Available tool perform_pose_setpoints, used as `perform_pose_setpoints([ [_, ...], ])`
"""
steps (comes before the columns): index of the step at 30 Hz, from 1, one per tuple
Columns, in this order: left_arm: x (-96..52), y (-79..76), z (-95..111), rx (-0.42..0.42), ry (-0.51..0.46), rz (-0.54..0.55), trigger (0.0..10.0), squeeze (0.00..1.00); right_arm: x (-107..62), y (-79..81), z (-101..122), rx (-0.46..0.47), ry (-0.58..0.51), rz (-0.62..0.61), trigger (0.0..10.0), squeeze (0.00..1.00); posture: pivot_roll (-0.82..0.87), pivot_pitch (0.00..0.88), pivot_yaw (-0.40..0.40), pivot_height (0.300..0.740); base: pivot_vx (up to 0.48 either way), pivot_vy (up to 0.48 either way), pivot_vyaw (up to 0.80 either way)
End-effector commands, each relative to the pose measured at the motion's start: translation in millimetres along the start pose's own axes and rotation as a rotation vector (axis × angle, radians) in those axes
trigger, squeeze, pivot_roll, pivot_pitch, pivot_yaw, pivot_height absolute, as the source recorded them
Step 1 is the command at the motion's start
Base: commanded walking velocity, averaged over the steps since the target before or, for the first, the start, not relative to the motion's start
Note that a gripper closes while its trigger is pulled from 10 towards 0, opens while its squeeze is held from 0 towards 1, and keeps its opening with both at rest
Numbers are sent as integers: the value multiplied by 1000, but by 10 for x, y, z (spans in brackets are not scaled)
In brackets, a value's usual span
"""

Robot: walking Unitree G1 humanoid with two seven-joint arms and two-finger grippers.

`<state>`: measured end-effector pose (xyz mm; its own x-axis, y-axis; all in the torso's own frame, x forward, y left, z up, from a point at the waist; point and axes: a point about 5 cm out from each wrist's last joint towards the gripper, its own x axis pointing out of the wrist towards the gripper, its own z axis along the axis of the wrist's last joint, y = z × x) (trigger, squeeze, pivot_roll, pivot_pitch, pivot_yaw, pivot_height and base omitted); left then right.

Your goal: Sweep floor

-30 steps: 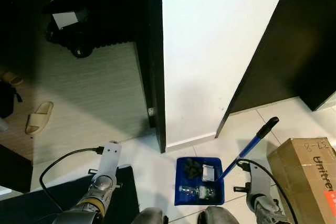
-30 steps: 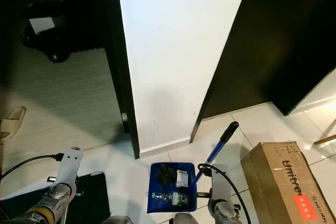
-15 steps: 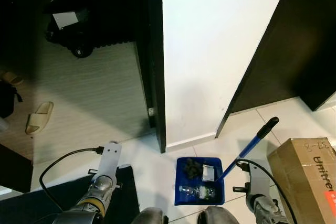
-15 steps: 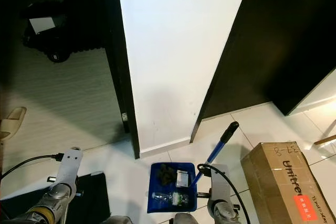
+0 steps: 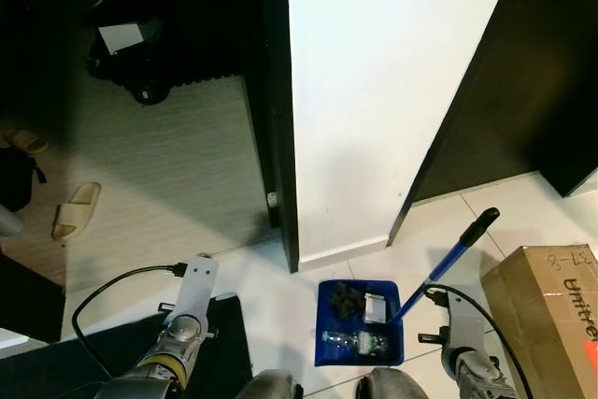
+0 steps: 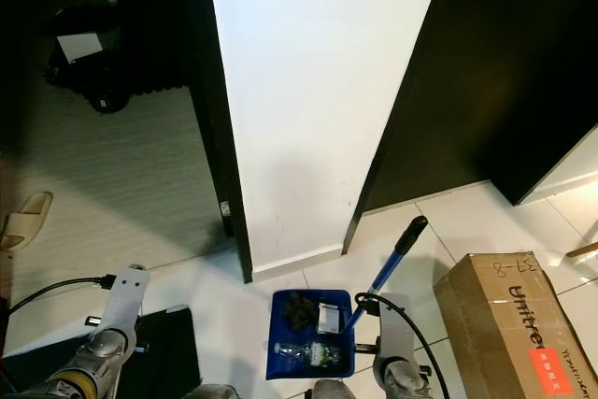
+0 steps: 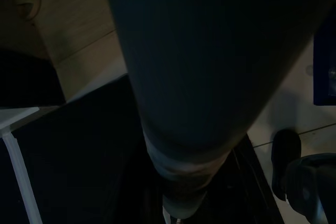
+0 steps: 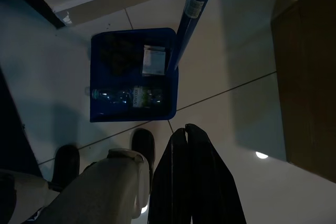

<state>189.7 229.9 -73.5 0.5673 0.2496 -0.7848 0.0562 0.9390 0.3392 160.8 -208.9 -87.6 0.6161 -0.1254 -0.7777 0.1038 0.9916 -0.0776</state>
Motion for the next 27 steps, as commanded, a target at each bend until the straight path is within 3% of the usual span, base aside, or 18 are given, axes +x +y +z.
perform_pose_setpoints([
  [1, -2, 40, -39, 32, 14, 7, 10000, 0, -5, -31, -23, 16, 15, -9, 10000, 0, 70, 0, 12, 740, 0, 0, 0],
  [27, -4, 71, -64, 30, 19, 7, 10000, 0, -12, 30, -61, 19, 24, -4, 10000, 0, 66, 0, 9, 740, 0, 0, 0],
])
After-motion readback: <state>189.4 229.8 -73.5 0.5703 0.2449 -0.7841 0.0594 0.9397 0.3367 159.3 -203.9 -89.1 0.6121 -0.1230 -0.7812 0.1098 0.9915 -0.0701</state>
